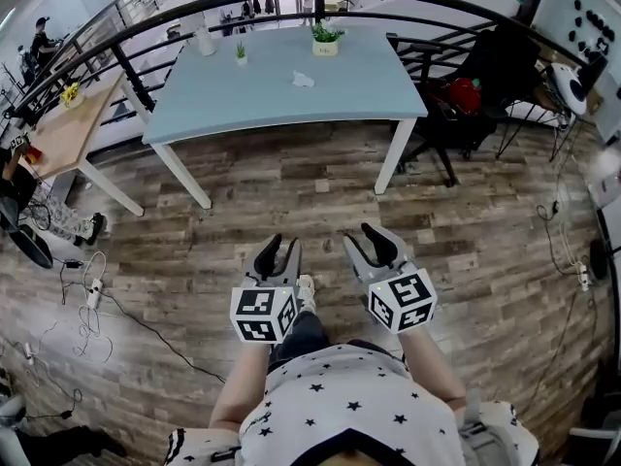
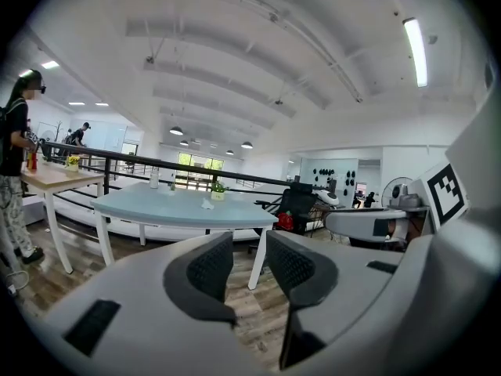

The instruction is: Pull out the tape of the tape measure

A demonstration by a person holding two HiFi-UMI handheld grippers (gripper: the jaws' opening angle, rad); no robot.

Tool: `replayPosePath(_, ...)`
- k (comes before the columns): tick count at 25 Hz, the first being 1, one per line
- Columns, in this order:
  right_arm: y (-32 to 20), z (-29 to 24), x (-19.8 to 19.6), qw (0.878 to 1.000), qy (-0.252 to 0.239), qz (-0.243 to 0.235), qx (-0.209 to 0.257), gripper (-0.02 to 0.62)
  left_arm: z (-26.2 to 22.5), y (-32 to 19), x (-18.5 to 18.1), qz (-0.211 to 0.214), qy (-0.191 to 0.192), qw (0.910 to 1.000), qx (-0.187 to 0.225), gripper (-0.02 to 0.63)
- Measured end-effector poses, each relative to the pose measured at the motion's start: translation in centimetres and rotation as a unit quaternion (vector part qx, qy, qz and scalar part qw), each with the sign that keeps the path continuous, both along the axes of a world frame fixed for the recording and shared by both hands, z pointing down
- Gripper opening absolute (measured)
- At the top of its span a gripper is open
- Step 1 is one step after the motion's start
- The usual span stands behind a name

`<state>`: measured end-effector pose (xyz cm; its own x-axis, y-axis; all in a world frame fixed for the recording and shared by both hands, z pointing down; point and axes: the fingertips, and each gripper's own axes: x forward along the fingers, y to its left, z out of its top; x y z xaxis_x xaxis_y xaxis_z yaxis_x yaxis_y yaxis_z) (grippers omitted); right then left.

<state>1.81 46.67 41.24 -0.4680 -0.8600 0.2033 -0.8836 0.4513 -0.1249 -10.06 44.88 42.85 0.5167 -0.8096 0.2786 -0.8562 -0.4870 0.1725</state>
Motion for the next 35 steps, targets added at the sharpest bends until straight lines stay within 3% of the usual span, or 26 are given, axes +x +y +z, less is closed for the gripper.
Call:
replayPosePath(15,-16.7,-0.9,-1.9,1.000,0.003,-0.016,-0.017,0.222,-0.9,-16.4,-1.2,0.017,-0.007,0.9998,-0.004,0.141)
replayPosePath(25,-27.7,-1.6,-3.1,1.000,-0.012,-0.001,-0.018,0.232,-1.5,-27.5,-2.0,0.042,-0.021,0.9989,0.005,0.141)
replayPosePath(35,-36.1,-1.3,-4.1,1.000,-0.009,-0.001,-0.017,0.232,-1.0,-35.5,-2.9,0.046,-0.008,0.9989,0.001,0.141)
